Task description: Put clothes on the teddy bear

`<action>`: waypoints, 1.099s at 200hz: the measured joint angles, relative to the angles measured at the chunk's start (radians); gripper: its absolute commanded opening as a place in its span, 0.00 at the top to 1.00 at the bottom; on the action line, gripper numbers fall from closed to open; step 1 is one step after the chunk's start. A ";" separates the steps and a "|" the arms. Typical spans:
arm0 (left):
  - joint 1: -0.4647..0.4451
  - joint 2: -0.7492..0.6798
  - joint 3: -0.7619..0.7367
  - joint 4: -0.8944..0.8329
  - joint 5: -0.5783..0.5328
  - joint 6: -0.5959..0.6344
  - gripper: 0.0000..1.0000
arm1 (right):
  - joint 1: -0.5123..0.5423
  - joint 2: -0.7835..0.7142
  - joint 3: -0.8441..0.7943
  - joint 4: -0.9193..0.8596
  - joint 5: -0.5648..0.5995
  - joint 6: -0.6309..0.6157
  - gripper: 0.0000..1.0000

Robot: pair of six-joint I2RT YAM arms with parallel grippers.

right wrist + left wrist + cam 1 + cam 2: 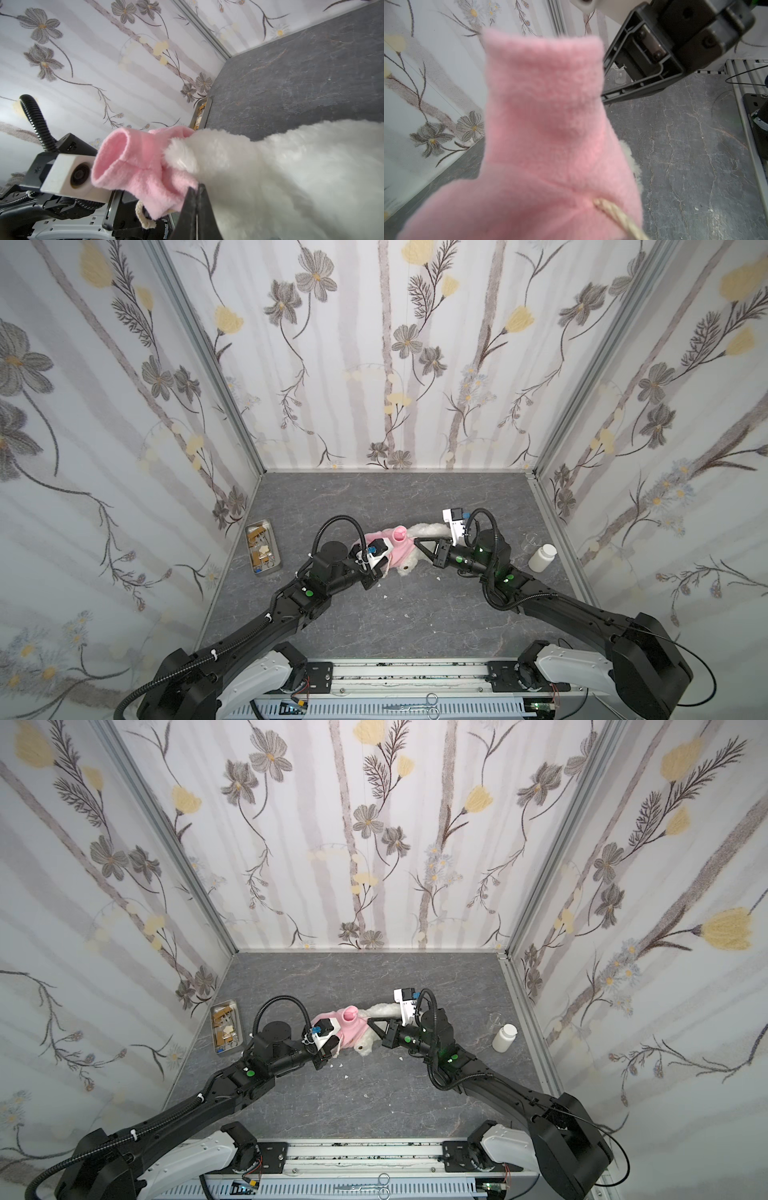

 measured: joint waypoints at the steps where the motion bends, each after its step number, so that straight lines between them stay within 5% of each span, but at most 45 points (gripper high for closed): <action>1: -0.001 0.000 0.000 -0.001 0.000 0.003 1.00 | 0.000 0.000 -0.001 0.000 0.001 0.001 1.00; 127: -0.128 0.018 0.032 -0.105 -0.146 0.217 1.00 | -0.065 0.076 -0.002 0.007 -0.022 0.119 1.00; 220: -0.019 -0.095 -0.088 -0.061 -0.012 0.085 1.00 | -0.100 0.188 -0.100 0.065 -0.049 0.095 1.00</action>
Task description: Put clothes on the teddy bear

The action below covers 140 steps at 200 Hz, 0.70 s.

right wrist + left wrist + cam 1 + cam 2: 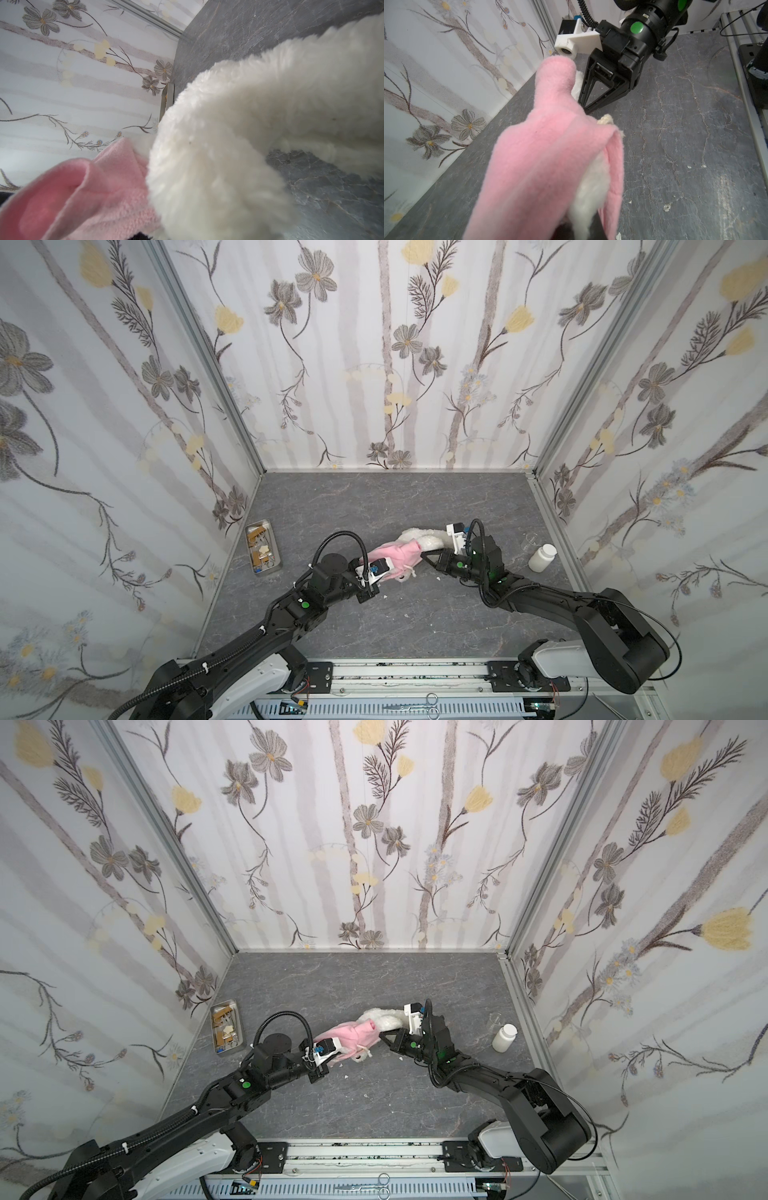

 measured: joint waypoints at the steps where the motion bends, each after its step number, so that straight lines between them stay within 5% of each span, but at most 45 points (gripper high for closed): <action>1: 0.001 0.000 0.000 0.000 0.002 -0.002 1.00 | 0.000 0.000 0.000 0.001 0.000 -0.002 1.00; 23: 0.022 -0.005 0.000 0.024 0.023 -0.040 1.00 | -0.008 -0.008 0.003 0.015 -0.008 -0.074 1.00; 50: 0.029 0.022 0.037 0.030 -0.009 -0.154 1.00 | -0.019 -0.029 0.056 -0.031 0.006 -0.185 0.68; 71: 0.032 0.035 0.089 0.037 -0.084 -0.319 1.00 | -0.036 -0.120 0.077 -0.086 0.051 -0.303 0.57; 110: 0.062 0.081 0.161 0.023 -0.224 -0.893 1.00 | 0.010 -0.247 0.035 -0.022 0.011 -0.444 0.60; 140: 0.068 0.151 0.193 0.013 -0.193 -1.350 1.00 | 0.173 -0.206 0.030 0.014 0.035 -0.531 0.66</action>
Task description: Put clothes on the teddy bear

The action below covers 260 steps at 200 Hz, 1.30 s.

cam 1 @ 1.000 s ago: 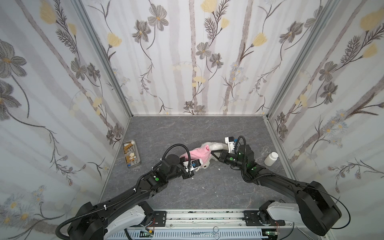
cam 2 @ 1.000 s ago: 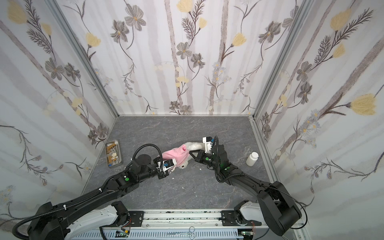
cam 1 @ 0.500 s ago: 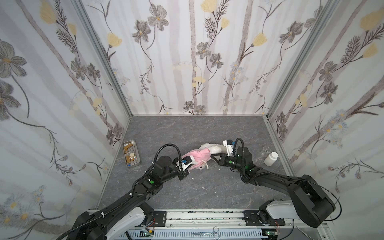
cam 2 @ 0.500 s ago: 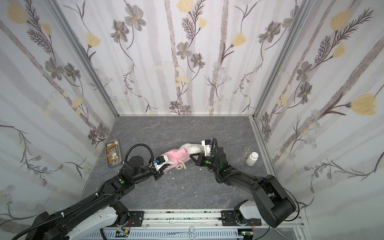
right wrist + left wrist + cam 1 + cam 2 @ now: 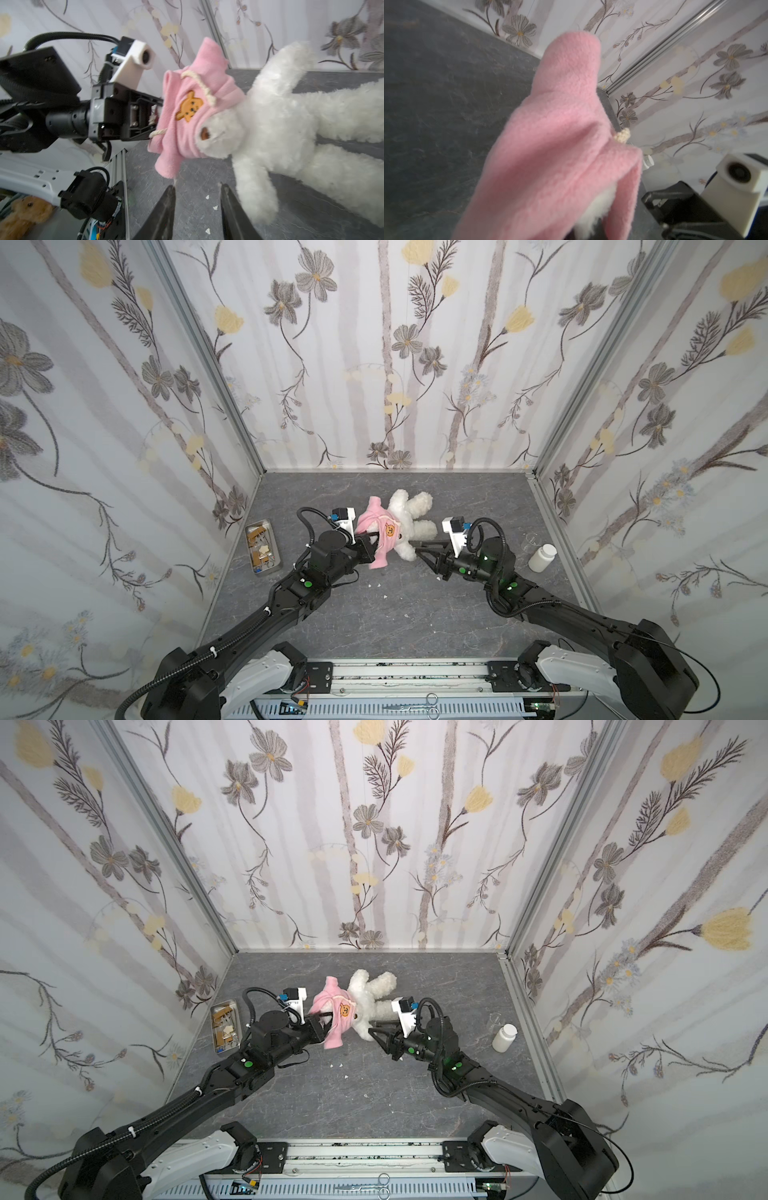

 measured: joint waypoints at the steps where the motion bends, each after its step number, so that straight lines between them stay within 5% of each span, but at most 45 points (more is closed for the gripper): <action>1: 0.000 0.001 0.001 -0.001 0.002 -0.009 1.00 | 0.003 0.001 -0.001 0.003 0.002 -0.002 0.67; 50: 0.001 0.043 0.031 -0.008 0.113 -0.331 1.00 | 0.047 0.117 -0.014 0.110 0.108 -0.085 0.72; 135: -0.001 0.050 0.034 -0.007 0.143 -0.411 1.00 | 0.046 0.207 -0.014 0.215 0.138 -0.096 0.68; 149: -0.004 0.053 0.034 -0.005 0.145 -0.412 1.00 | 0.045 0.222 -0.010 0.224 0.132 -0.095 0.75; 172: -0.006 0.059 0.034 0.008 0.145 -0.427 1.00 | 0.045 0.243 0.005 0.233 0.109 -0.093 1.00; 189: -0.008 0.055 0.029 0.024 0.144 -0.439 1.00 | 0.039 0.236 0.002 0.237 0.110 -0.073 1.00; 260: 0.029 0.019 -0.133 0.196 0.196 -0.686 1.00 | -0.023 0.139 -0.044 -0.022 0.423 0.174 1.00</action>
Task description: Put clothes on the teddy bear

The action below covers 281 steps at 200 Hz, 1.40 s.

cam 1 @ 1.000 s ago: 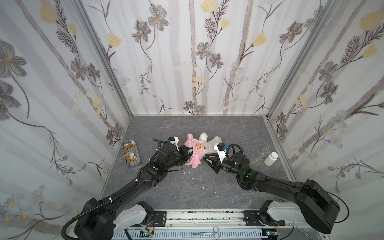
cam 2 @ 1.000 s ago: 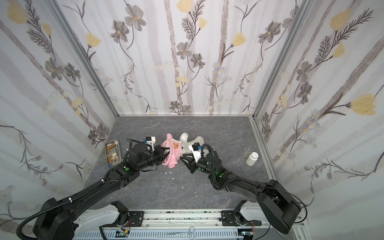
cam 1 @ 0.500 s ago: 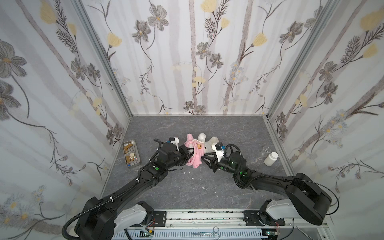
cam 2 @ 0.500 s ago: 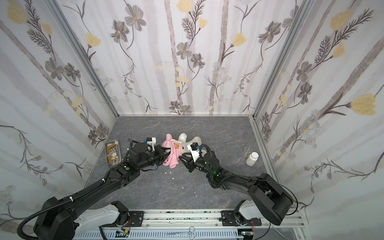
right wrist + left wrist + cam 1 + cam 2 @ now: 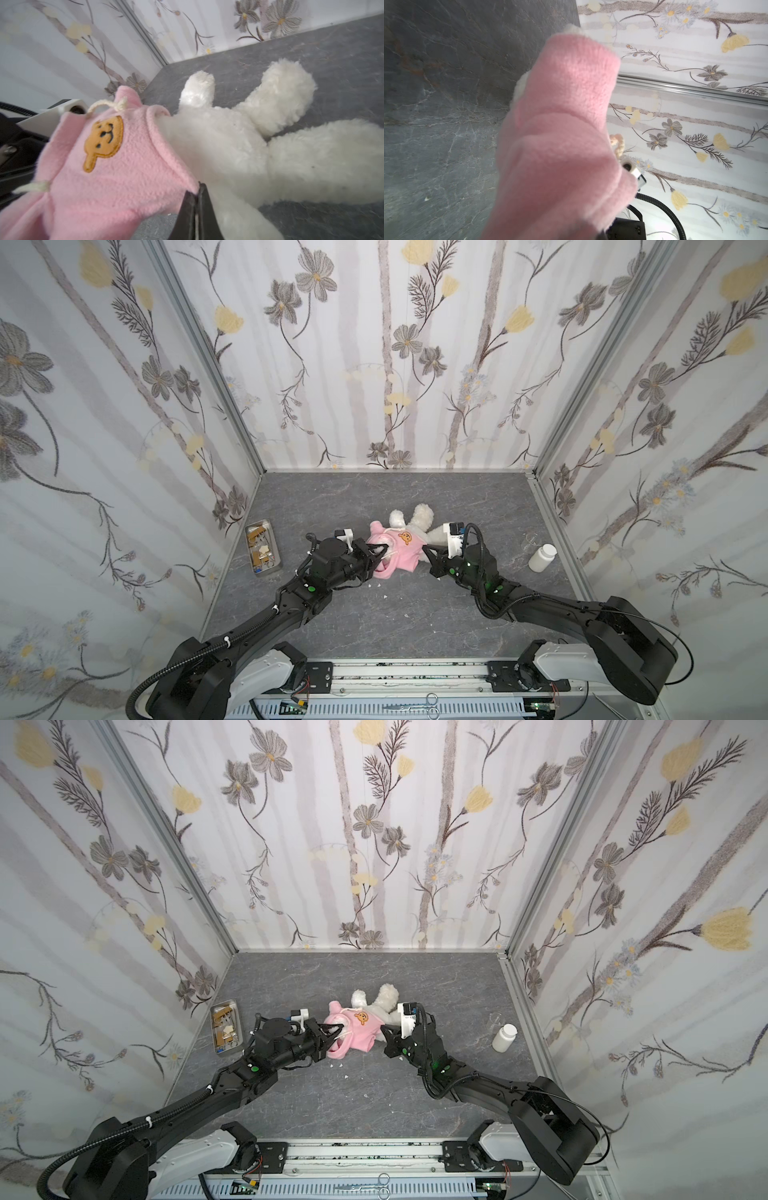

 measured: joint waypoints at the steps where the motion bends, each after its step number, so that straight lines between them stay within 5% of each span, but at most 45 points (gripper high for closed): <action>1: 0.000 0.000 0.000 0.001 0.001 -0.002 1.00 | -0.002 0.000 0.000 -0.003 0.001 0.003 1.00; 86: 0.097 -0.038 -0.038 0.000 0.142 0.008 1.00 | -0.104 0.083 -0.042 0.044 -0.147 0.079 1.00; 103: 0.092 -0.022 0.026 -0.067 0.158 0.102 1.00 | -0.114 0.066 -0.048 0.061 -0.196 0.038 0.67; 133: 0.060 0.007 0.214 -0.184 0.147 0.465 1.00 | -0.130 -0.074 -0.021 0.015 -0.272 -0.109 0.52; 163: 0.026 -0.012 0.225 -0.287 0.126 0.878 1.00 | -0.176 -0.265 0.010 -0.067 -0.386 -0.214 0.46; 193: -0.032 -0.076 0.189 -0.323 0.102 1.344 1.00 | -0.236 -0.338 0.079 -0.123 -0.504 -0.235 0.46; 222: -0.058 -0.053 0.132 -0.319 0.056 1.725 1.00 | -0.273 -0.236 0.173 -0.180 -0.568 -0.185 0.53; 249: -0.088 -0.048 0.024 -0.255 0.042 1.965 1.00 | -0.271 -0.157 0.175 -0.205 -0.684 -0.122 0.64; 281: -0.093 -0.075 -0.063 -0.170 0.016 2.119 1.00 | -0.246 -0.088 0.187 -0.270 -0.736 -0.095 0.65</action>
